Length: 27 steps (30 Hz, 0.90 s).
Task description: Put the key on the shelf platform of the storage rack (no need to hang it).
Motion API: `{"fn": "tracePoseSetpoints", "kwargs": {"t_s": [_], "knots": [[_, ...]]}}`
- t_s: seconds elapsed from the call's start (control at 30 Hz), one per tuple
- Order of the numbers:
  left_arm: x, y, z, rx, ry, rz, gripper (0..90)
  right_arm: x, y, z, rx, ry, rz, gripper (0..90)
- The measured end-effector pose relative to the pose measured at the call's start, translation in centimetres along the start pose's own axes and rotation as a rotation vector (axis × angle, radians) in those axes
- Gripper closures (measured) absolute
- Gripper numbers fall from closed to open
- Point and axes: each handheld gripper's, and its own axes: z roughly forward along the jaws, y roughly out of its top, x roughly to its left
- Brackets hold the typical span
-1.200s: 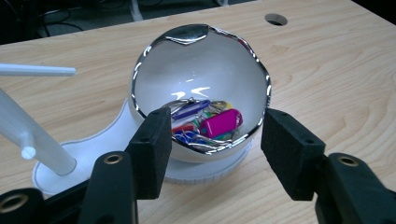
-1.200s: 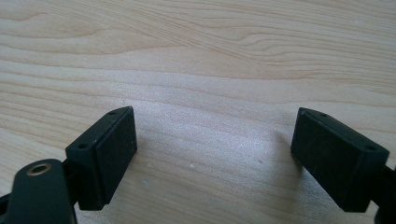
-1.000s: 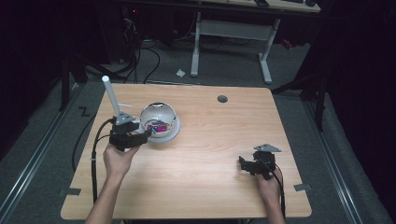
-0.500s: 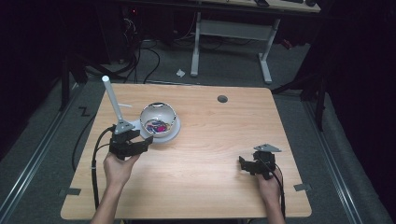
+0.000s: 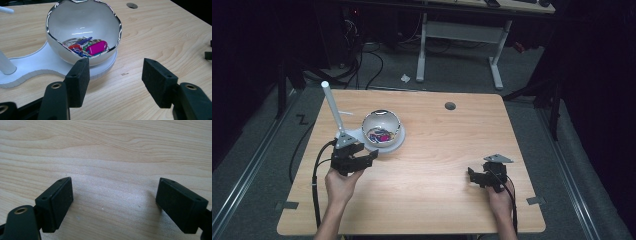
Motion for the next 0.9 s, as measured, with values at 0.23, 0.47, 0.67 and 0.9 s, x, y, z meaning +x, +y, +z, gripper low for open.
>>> {"fn": "tracePoseSetpoints", "kwargs": {"t_s": [0.23, 0.47, 0.67, 0.9], "knots": [[-0.6, -0.4, 0.3, 0.007, -0.016, 0.004, 39.2, 0.0, 0.0, 0.0, 0.0, 0.0, 0.0, 14.4], [-1.4, -0.6, 0.9, 0.009, -0.031, 0.007, 39.0, 0.0, 0.0, 0.0, 0.0, 0.0, 0.0, 14.3], [-1.8, -0.8, 1.4, 0.025, -0.043, 0.013, 38.8, 0.0, 0.0, 0.0, 0.0, 0.0, 0.0, 14.4], [-2.4, -1.3, 2.2, 0.041, -0.059, 0.015, 38.4, 0.0, 0.0, 0.0, 0.0, 0.0, 0.0, 14.4]]}}
